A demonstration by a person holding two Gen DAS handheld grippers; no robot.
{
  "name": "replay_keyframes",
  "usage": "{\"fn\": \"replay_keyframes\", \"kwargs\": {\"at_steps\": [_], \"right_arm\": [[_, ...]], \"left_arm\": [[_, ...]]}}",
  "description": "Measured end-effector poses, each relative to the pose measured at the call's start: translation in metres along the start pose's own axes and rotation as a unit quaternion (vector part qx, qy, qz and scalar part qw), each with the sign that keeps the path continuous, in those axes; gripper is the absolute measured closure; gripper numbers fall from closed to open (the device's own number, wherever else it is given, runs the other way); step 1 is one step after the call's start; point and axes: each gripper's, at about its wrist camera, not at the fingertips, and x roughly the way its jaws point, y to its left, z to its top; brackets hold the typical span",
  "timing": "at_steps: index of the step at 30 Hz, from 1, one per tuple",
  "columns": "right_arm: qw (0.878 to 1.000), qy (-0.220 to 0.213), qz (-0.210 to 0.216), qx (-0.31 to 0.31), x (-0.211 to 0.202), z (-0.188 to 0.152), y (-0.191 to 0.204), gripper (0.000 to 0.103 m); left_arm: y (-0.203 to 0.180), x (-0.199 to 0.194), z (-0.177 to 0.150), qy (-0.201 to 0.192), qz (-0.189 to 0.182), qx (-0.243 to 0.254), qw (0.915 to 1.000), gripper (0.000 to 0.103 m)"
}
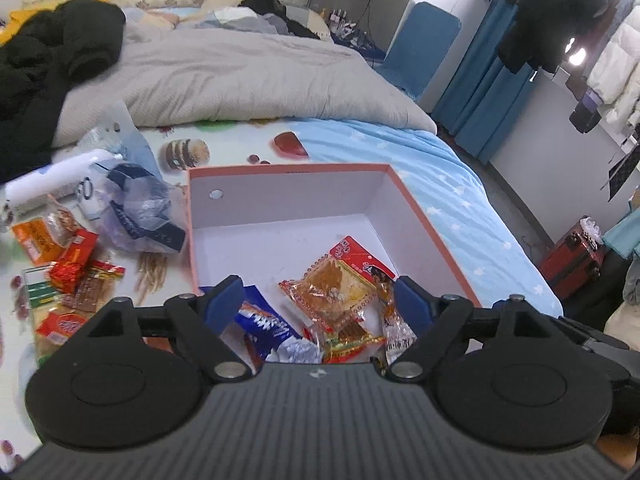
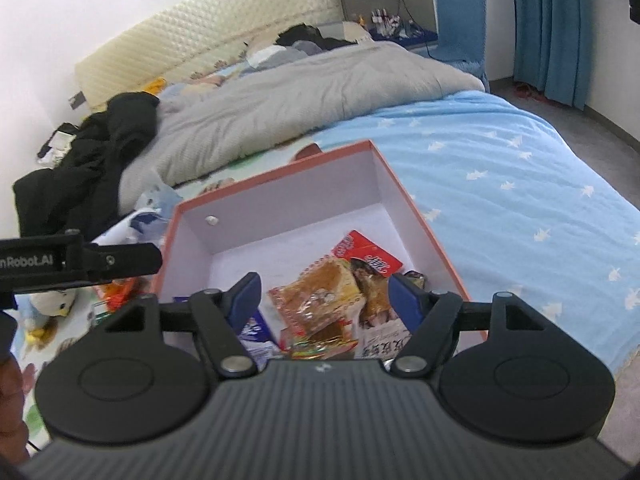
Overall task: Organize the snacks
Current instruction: 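Open both tools to drop the snacks into the pink box, then withdraw both tools from the box back toward the snack pile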
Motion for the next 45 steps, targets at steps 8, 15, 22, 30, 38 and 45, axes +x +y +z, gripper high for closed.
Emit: {"fn": "replay_keyframes", "kwargs": {"at_steps": [8, 15, 22, 30, 38, 45], "right_arm": [[0.999, -0.028, 0.018, -0.017, -0.050, -0.014, 0.027, 0.031], [0.998, -0.047, 0.029, -0.020, -0.090, -0.031, 0.043, 0.031], [0.997, -0.051, 0.044, -0.030, -0.117, -0.050, 0.062, 0.031], [0.996, -0.045, 0.068, -0.047, -0.115, -0.061, 0.091, 0.031], [0.992, -0.016, 0.095, -0.084, -0.095, -0.065, 0.126, 0.031], [0.990, 0.002, 0.090, -0.105, -0.084, -0.067, 0.144, 0.031]], "left_arm": [[0.003, -0.069, -0.026, -0.024, 0.014, 0.004, 0.9996, 0.011], [0.001, -0.131, -0.052, -0.044, 0.031, 0.024, 0.9982, 0.001], [0.006, -0.180, -0.075, -0.038, 0.057, 0.034, 0.9970, 0.000], [0.005, -0.266, -0.062, -0.046, 0.075, 0.033, 0.9956, 0.000], [-0.024, -0.347, -0.033, -0.012, 0.062, 0.039, 0.9972, 0.000], [-0.020, -0.379, -0.018, -0.007, 0.046, 0.009, 0.9989, 0.000]]}}
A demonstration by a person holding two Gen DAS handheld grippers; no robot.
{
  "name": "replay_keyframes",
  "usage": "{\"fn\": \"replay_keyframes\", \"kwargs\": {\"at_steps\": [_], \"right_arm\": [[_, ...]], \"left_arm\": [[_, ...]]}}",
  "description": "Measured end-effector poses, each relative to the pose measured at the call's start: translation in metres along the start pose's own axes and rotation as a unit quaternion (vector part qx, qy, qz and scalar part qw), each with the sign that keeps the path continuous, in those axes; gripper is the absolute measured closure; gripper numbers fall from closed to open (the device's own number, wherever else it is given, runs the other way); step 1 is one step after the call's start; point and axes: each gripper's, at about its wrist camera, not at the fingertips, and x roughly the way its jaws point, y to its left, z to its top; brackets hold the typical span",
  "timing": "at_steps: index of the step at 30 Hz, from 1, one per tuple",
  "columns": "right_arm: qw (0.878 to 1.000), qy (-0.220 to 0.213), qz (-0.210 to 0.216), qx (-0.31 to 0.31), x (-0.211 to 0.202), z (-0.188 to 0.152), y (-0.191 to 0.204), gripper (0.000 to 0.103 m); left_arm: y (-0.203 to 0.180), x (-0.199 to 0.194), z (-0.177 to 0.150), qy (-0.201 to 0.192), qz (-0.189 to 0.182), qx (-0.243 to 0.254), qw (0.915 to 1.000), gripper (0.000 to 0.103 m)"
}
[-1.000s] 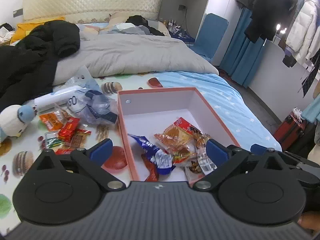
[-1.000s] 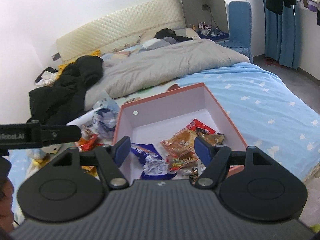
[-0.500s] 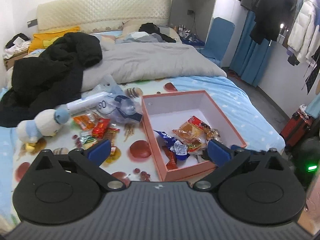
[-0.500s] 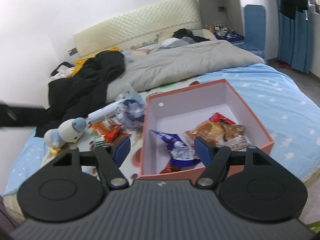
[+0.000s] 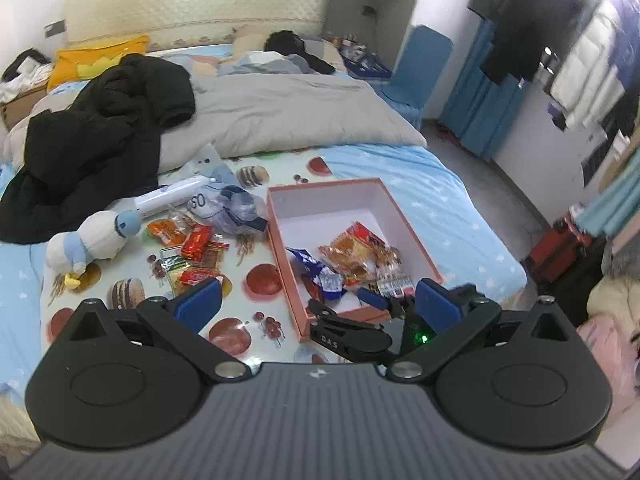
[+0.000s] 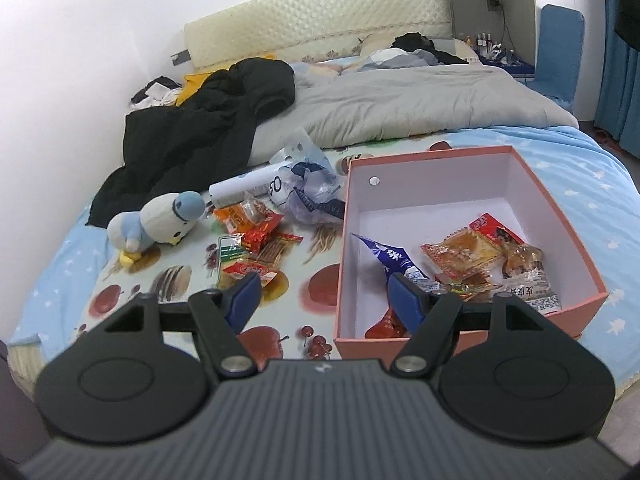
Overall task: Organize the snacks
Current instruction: 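Withdraw both tools from the box back toward the snack pile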
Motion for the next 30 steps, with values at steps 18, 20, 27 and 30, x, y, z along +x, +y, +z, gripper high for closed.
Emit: {"fn": "replay_keyframes", "kwargs": {"at_steps": [18, 20, 27, 30], "right_arm": [[0.999, 0.032, -0.003, -0.011, 0.024, -0.005, 0.017, 0.031], [0.999, 0.034, -0.002, -0.014, 0.029, -0.004, 0.020, 0.031], [0.999, 0.045, 0.010, -0.023, 0.046, -0.001, 0.032, 0.031], [0.998, 0.054, 0.016, -0.024, 0.055, -0.001, 0.035, 0.031]], "left_arm": [[0.048, 0.021, 0.015, 0.023, -0.020, -0.096, 0.9949, 0.000], [0.053, 0.025, 0.018, 0.026, -0.018, -0.101, 0.9944, 0.000], [0.068, 0.036, 0.031, 0.016, -0.004, -0.112, 0.9936, 0.000], [0.073, 0.047, 0.037, 0.026, -0.001, -0.108, 0.9938, 0.000]]}}
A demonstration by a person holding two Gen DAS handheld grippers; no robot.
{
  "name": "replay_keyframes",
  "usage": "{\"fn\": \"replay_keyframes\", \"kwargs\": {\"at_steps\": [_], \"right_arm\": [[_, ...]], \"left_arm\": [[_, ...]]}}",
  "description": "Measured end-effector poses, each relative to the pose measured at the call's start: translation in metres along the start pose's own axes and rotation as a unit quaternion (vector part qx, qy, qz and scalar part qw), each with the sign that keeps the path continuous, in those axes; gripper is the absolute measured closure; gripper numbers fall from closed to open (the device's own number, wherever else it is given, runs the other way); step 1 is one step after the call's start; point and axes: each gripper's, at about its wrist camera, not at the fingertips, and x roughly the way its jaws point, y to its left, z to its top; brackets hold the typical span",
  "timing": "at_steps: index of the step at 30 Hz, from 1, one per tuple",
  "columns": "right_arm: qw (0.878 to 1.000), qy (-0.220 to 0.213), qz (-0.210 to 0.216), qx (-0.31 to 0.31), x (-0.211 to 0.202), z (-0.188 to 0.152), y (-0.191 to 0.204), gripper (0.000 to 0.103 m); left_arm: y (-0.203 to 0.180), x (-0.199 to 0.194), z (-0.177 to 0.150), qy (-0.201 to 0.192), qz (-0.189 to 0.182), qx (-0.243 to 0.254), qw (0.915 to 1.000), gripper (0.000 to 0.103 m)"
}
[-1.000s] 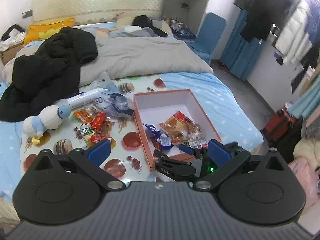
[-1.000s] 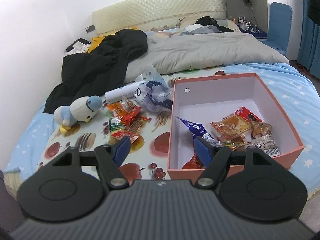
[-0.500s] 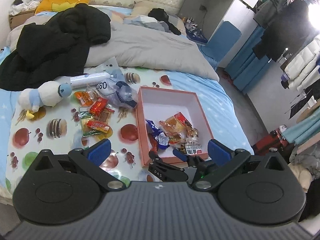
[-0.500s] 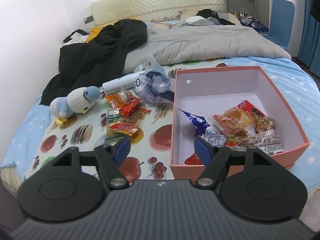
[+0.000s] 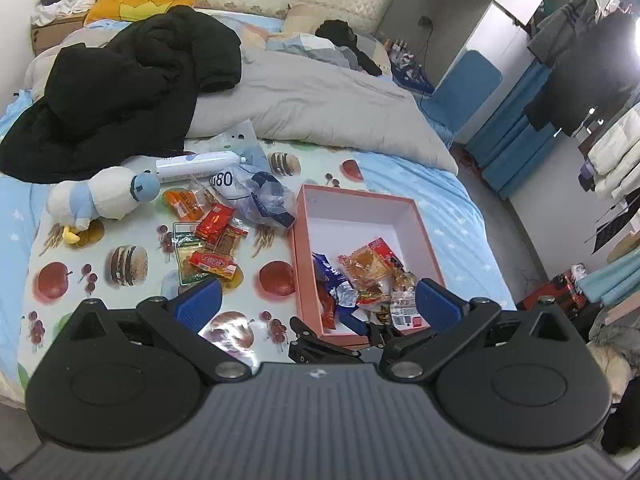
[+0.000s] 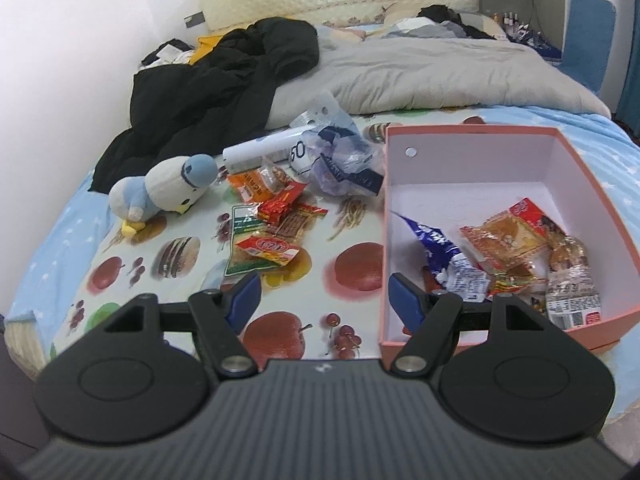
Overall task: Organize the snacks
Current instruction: 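Withdraw both tools from the box back toward the snack pile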
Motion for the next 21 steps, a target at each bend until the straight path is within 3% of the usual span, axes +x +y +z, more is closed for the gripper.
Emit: {"fn": "replay_keyframes", "kwargs": {"at_steps": [8, 16, 21], "right_arm": [[1.000, 0.018, 0.009, -0.010, 0.031, 0.005, 0.008, 0.031], [0.997, 0.039, 0.034, -0.051, 0.077, 0.009, 0.024, 0.031], [0.994, 0.048, 0.037, -0.096, 0.116, 0.012, 0.036, 0.032]], "left_arm": [[0.030, 0.046, 0.012, 0.015, 0.019, 0.000, 0.9997, 0.000], [0.113, 0.132, 0.018, -0.006, 0.070, 0.005, 0.9975, 0.000], [0.170, 0.201, 0.011, 0.023, 0.068, -0.033, 0.9969, 0.000]]}}
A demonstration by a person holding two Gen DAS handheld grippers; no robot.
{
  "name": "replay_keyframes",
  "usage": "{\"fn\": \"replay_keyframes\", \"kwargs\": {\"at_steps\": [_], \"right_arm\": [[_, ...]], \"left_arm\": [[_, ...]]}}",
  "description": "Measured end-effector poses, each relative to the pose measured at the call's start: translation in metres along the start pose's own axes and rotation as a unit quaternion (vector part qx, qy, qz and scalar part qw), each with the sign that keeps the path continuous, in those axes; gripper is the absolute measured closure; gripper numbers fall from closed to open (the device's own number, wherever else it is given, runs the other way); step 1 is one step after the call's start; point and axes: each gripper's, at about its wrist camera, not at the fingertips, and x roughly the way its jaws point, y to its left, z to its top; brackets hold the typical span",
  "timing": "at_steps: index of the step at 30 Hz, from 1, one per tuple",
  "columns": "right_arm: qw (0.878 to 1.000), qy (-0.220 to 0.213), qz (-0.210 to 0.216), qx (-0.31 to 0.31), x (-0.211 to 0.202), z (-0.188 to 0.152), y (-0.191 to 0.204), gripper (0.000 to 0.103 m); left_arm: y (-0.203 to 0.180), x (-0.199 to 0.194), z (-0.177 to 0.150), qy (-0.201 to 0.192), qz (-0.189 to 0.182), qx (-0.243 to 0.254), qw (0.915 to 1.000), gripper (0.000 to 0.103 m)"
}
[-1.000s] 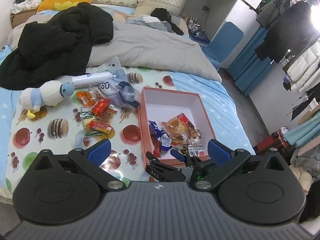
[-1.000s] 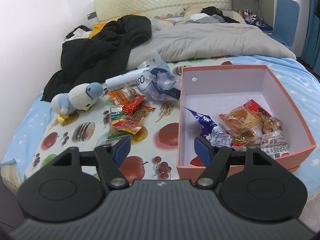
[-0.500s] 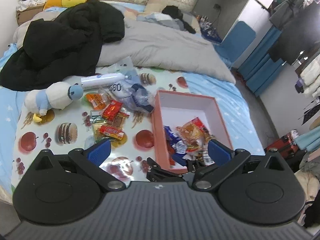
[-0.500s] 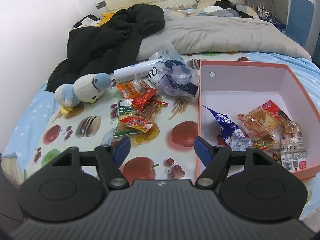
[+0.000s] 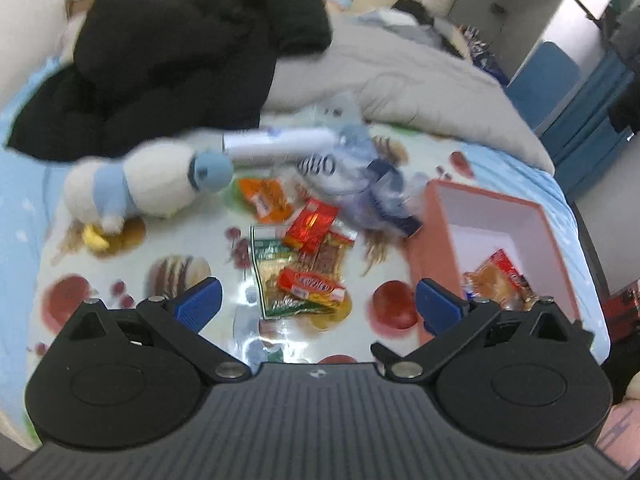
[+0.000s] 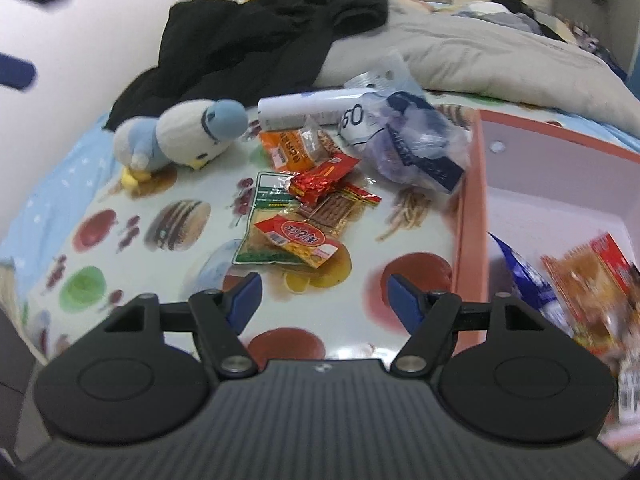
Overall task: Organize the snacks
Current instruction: 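Withdraw both tools from the box back toward the snack pile, then reach the left tool to the green-labelled packet while the right tool reaches the red-yellow strip packet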
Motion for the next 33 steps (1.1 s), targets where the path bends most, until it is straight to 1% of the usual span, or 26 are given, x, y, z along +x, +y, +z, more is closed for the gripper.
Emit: {"fn": "replay_keyframes", "kwargs": {"at_steps": [1, 4, 6, 8, 10, 14, 16, 17, 18, 19, 22, 23, 24, 25, 28, 30, 33], "right_arm": [[1.000, 0.002, 0.000, -0.009, 0.009, 0.002, 0.002, 0.034], [1.000, 0.005, 0.004, -0.029, 0.033, 0.006, 0.005, 0.038], [0.999, 0.013, 0.000, -0.045, 0.052, 0.007, 0.009, 0.046], [0.998, 0.020, 0.002, -0.057, 0.068, 0.008, 0.012, 0.051], [0.997, 0.024, 0.005, -0.067, 0.083, 0.009, 0.014, 0.051], [0.994, 0.018, -0.010, -0.107, 0.107, 0.009, 0.021, 0.053], [0.992, 0.012, -0.019, -0.127, 0.116, 0.008, 0.023, 0.056], [0.990, 0.010, -0.029, -0.134, 0.121, 0.008, 0.024, 0.062], [0.990, 0.011, -0.035, -0.135, 0.126, 0.008, 0.023, 0.069], [0.990, 0.015, -0.038, -0.133, 0.131, 0.008, 0.021, 0.072], [0.991, 0.025, -0.034, -0.126, 0.141, 0.009, 0.015, 0.086], [0.991, 0.030, -0.034, -0.124, 0.144, 0.009, 0.013, 0.094], [0.992, 0.034, -0.031, -0.119, 0.146, 0.010, 0.011, 0.098], [0.993, 0.036, -0.030, -0.112, 0.147, 0.010, 0.009, 0.098], [0.994, 0.030, -0.039, -0.098, 0.143, 0.012, 0.001, 0.100], [0.995, 0.025, -0.044, -0.084, 0.139, 0.014, -0.005, 0.100], [0.997, 0.020, -0.050, -0.062, 0.131, 0.015, -0.012, 0.100]], "left_arm": [[0.008, 0.015, -0.001, 0.013, 0.001, -0.010, 0.9999, 0.000], [0.025, 0.052, -0.004, 0.030, -0.006, -0.031, 0.9991, 0.000], [0.033, 0.072, -0.007, 0.042, -0.005, -0.044, 0.9981, 0.000], [0.040, 0.092, -0.008, 0.056, -0.005, -0.055, 0.9969, 0.000], [0.044, 0.110, -0.009, 0.068, -0.002, -0.062, 0.9958, 0.000], [0.053, 0.139, -0.010, 0.087, 0.003, -0.081, 0.9929, 0.000], [0.058, 0.149, -0.011, 0.091, 0.000, -0.087, 0.9921, 0.000], [0.060, 0.153, -0.011, 0.091, 0.000, -0.090, 0.9918, 0.000], [0.062, 0.158, -0.011, 0.091, 0.000, -0.092, 0.9916, 0.000], [0.064, 0.163, -0.011, 0.092, -0.001, -0.093, 0.9915, 0.000], [0.069, 0.176, -0.012, 0.098, -0.002, -0.094, 0.9907, 0.000], [0.071, 0.181, -0.012, 0.104, -0.001, -0.094, 0.9901, 0.000], [0.072, 0.184, -0.013, 0.105, -0.007, -0.095, 0.9900, 0.000], [0.073, 0.190, -0.014, 0.106, -0.012, -0.092, 0.9901, 0.000], [0.077, 0.204, -0.018, 0.107, -0.008, -0.079, 0.9911, 0.000], [0.079, 0.213, -0.022, 0.109, -0.021, -0.077, 0.9908, 0.001], [0.081, 0.226, -0.029, 0.100, -0.030, -0.065, 0.9924, 0.001]]}}
